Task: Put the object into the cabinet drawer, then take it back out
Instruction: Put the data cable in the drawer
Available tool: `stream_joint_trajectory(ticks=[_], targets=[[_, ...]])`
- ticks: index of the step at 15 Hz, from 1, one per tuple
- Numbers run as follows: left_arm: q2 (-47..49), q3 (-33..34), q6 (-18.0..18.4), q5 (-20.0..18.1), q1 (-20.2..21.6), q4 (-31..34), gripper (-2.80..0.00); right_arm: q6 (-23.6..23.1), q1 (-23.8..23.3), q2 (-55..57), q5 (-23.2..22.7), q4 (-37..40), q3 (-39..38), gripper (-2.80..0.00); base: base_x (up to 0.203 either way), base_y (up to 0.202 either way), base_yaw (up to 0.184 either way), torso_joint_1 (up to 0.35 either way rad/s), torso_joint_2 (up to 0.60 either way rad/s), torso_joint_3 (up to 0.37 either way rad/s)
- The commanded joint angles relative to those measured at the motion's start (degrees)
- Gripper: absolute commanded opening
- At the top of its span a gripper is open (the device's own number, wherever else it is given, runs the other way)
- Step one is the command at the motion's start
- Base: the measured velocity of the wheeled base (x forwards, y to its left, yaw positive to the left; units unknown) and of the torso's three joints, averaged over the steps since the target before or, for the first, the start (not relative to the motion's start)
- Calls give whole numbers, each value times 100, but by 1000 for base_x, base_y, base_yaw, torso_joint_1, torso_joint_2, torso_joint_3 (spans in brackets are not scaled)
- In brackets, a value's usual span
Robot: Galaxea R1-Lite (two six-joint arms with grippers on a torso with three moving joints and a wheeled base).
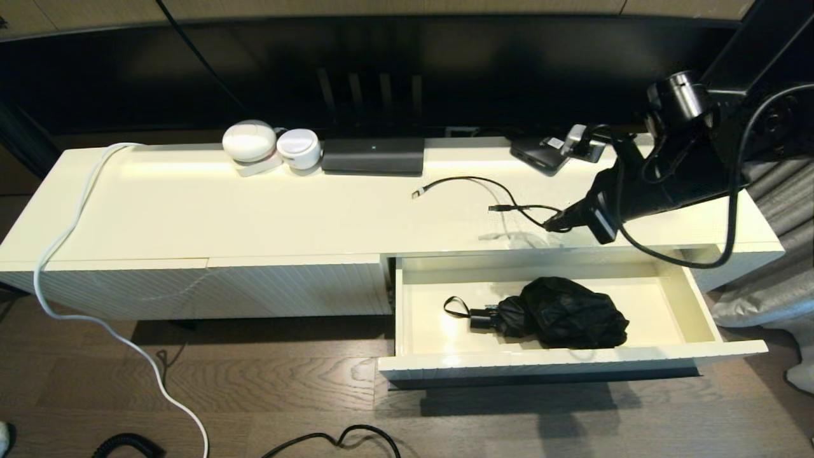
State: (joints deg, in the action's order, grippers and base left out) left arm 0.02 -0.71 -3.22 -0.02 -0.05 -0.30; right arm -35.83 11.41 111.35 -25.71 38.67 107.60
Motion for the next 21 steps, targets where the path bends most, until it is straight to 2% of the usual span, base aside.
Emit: stream_joint_trajectory(ticks=[1,8,12,17,21], targets=[[6,0,-3,-6,5,-5,-280,-33,-29,-842,-25,222,-367,-280,0,0,0,0,0,0],[6,0,-3,-6,5,-5,-280,4,-50,-2804,-1,509,-1894,-280,0,0,0,0,0,0],[6,0,-3,2,5,-5,-280,13,-51,-3617,20,898,-2388,-280,0,0,0,0,0,0],[6,0,-3,2,5,-5,-280,6,-110,-3990,84,1051,-2969,-280,0,0,0,0,0,0],[6,0,-3,2,5,-5,-280,6,-326,-3640,101,875,-3234,-280,0,0,0,0,0,0]])
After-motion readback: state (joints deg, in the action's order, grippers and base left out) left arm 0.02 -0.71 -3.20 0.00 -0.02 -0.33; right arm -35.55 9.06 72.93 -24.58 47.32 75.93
